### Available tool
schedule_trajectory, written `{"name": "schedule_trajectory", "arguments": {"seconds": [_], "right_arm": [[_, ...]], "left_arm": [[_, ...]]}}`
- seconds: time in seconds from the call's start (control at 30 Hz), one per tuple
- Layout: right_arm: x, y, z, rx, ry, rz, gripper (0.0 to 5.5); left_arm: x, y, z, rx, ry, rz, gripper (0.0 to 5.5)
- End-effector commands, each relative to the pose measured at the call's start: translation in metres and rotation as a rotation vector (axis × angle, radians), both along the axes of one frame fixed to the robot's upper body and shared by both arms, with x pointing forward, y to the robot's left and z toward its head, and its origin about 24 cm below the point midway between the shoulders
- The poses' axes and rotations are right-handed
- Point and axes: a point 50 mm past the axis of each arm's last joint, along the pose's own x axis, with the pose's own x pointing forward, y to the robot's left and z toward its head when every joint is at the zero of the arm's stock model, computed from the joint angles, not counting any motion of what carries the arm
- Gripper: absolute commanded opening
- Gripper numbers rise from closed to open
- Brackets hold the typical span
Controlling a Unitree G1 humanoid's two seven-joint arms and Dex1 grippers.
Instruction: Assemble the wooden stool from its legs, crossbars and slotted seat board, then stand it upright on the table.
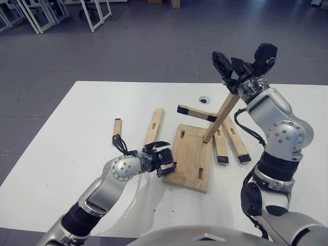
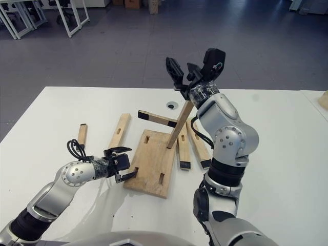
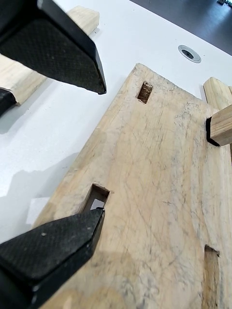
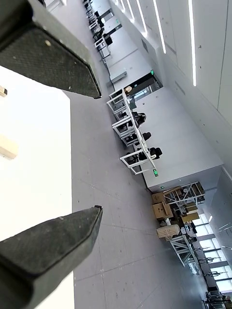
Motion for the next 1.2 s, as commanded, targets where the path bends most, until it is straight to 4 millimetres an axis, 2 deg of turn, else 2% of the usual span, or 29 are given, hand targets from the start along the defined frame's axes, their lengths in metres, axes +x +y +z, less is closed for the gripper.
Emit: {"name": "schedule_trajectory", "arguments": {"seconds": [0.03,0.13,0.17,0.23,0.33,0.37,0.47,0.53,0.6,0.7,0.97,1.2], "right_arm": [[0.006,-0.008,0.033,0.141,-0.061,-0.019,4.09],[0.0,-0.033,0.077,0.187,-0.218,-0.104,4.09],[-0.002,-0.042,0.085,0.186,-0.246,-0.143,4.09],[-0.007,-0.058,0.084,0.06,-0.25,-0.239,4.09],[-0.021,-0.074,0.028,-0.259,-0.081,-0.304,4.09],[-0.029,-0.077,0.003,-0.337,0.009,-0.299,4.09],[-0.059,-0.082,-0.063,-0.496,0.271,-0.251,4.09],[-0.079,-0.079,-0.092,-0.557,0.389,-0.183,4.09],[-0.091,-0.074,-0.107,-0.578,0.448,-0.108,4.09],[-0.099,-0.073,-0.121,-0.608,0.496,-0.061,4.09],[-0.093,-0.091,-0.138,-0.688,0.51,-0.111,4.09],[-0.102,-0.089,-0.19,-0.806,0.641,-0.022,4.09]], "left_arm": [[-0.017,0.009,-0.025,0.039,0.15,0.114,4.39],[-0.023,0.013,-0.027,0.043,0.166,0.217,4.39],[-0.025,0.015,-0.027,0.035,0.178,0.269,4.39],[-0.031,0.019,-0.026,0.016,0.206,0.398,4.39],[-0.044,0.015,-0.021,-0.056,0.281,0.542,4.39],[-0.047,0.016,-0.019,-0.056,0.288,0.577,4.39],[-0.052,0.019,-0.011,-0.073,0.314,0.673,4.39],[-0.05,0.016,-0.004,-0.129,0.338,0.736,4.39],[-0.047,0.007,0.004,-0.222,0.368,0.779,4.39],[-0.042,-0.003,0.015,-0.314,0.396,0.799,4.39],[-0.032,-0.008,0.029,-0.38,0.387,0.775,4.39],[-0.008,-0.003,0.058,-0.489,0.31,0.703,4.39]]}}
